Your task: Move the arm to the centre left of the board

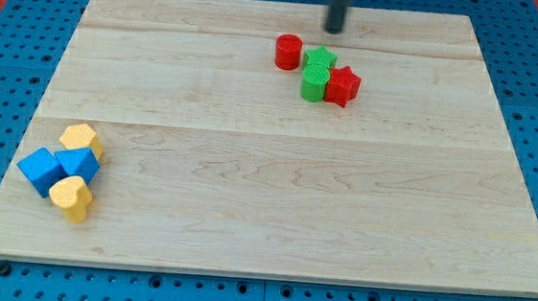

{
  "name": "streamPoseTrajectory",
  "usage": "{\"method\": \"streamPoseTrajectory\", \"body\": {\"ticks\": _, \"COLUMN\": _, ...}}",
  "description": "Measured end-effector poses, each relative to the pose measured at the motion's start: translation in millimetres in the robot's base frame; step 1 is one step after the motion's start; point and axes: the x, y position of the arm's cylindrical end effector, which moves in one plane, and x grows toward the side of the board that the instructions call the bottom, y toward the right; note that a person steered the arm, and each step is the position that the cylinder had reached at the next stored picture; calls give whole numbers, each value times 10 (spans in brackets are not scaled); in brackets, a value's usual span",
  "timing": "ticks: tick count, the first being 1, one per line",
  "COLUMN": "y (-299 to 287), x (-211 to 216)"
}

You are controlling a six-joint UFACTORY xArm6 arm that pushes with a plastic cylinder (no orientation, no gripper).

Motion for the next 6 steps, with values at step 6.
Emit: {"method": "streamPoseTrajectory", "body": {"ticks": 6, "y": -3313, "x": 1361}}
